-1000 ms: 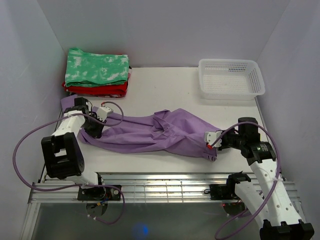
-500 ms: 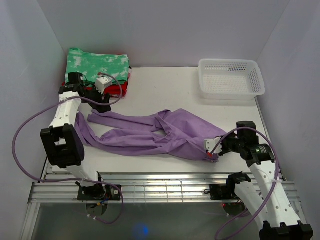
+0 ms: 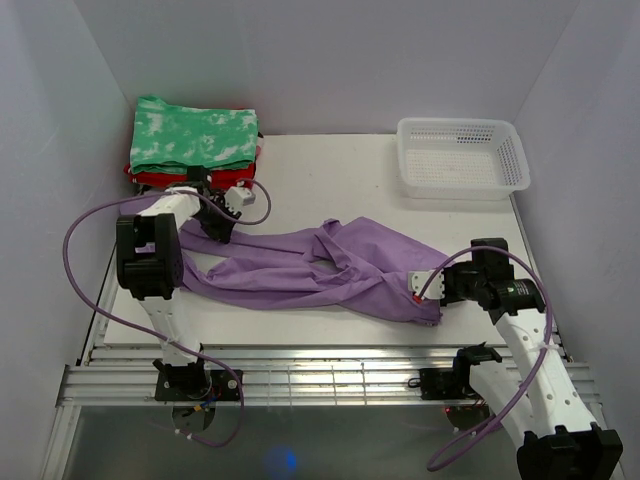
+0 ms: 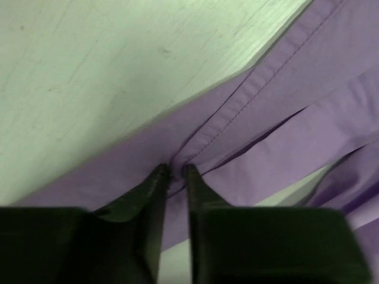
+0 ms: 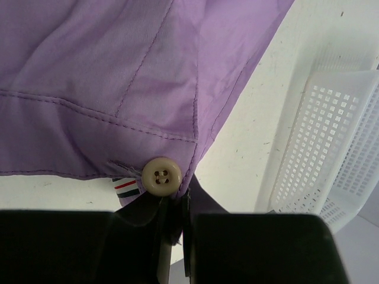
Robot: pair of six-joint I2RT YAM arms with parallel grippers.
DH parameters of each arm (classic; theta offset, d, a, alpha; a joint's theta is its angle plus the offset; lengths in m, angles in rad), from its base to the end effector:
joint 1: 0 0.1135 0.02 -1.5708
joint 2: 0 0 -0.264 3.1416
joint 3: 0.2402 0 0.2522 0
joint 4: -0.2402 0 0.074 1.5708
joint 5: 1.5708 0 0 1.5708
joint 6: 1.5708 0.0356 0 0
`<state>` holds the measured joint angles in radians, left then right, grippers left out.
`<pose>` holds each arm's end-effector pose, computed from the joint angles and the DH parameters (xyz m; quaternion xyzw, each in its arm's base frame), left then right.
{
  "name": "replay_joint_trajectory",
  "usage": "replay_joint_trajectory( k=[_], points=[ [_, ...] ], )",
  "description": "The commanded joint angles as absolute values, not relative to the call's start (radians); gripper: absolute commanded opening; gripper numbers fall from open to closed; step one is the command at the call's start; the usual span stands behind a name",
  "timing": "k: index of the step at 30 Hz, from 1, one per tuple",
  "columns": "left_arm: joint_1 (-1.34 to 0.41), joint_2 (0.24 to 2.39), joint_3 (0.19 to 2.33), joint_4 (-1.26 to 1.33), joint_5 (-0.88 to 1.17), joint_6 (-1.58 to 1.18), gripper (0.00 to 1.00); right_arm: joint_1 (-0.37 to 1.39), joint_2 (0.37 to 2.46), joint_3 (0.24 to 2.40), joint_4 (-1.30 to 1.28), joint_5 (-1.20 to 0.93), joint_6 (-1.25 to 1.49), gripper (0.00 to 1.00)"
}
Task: Fold and stack the trousers
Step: Flatten the trousers out
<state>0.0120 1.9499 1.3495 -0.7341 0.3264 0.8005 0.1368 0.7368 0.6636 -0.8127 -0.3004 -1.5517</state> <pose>0.3790 -0.0069 0.1651 0.3941 0.8973 -0.1023 0.1706 0.1387 0.0297 0.2492 -0.7295 0.5811 -0.1087 0.3439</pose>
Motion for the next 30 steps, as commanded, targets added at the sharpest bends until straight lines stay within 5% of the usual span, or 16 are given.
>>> replay_joint_trajectory(
  k=[1,4,12,15,16,18,19,20,23,30],
  points=[
    [0.058,1.919,1.293,-0.727,0.172,0.862,0.24,0.12,0.745,0.684,-0.785,-0.247,-1.56,0.08],
    [0.159,1.91,1.343,-0.758,0.161,0.876,0.0,0.106,0.758,0.675,-0.785,-0.222,-1.575,0.08],
    [0.365,1.819,1.422,-0.781,0.141,0.995,0.0,0.075,0.793,0.667,-0.785,-0.207,-1.601,0.08],
    [0.376,1.822,1.424,-0.791,0.117,1.005,0.0,0.075,0.805,0.682,-0.779,-0.203,-1.594,0.26],
    [0.376,1.818,1.428,-0.804,0.132,1.003,0.05,0.074,0.81,0.698,-0.779,-0.204,-1.586,0.49],
    [0.376,1.793,1.449,-0.834,0.208,0.983,0.28,0.071,0.818,0.748,-0.781,-0.224,-1.536,0.69],
    [0.373,1.787,1.462,-0.854,0.241,0.98,0.37,0.066,0.831,0.817,-0.784,-0.235,-1.513,0.94],
    [0.37,1.779,1.474,-0.873,0.276,0.959,0.48,0.055,0.841,0.851,-0.785,-0.253,-1.47,0.98],
    [0.348,1.764,1.532,-0.932,0.328,0.934,0.61,0.029,0.862,0.952,-0.824,-0.268,-1.463,0.9],
    [0.276,1.721,1.637,-1.002,0.414,0.855,0.62,-0.193,0.943,0.96,-0.937,-0.258,-1.61,0.98]
  ],
)
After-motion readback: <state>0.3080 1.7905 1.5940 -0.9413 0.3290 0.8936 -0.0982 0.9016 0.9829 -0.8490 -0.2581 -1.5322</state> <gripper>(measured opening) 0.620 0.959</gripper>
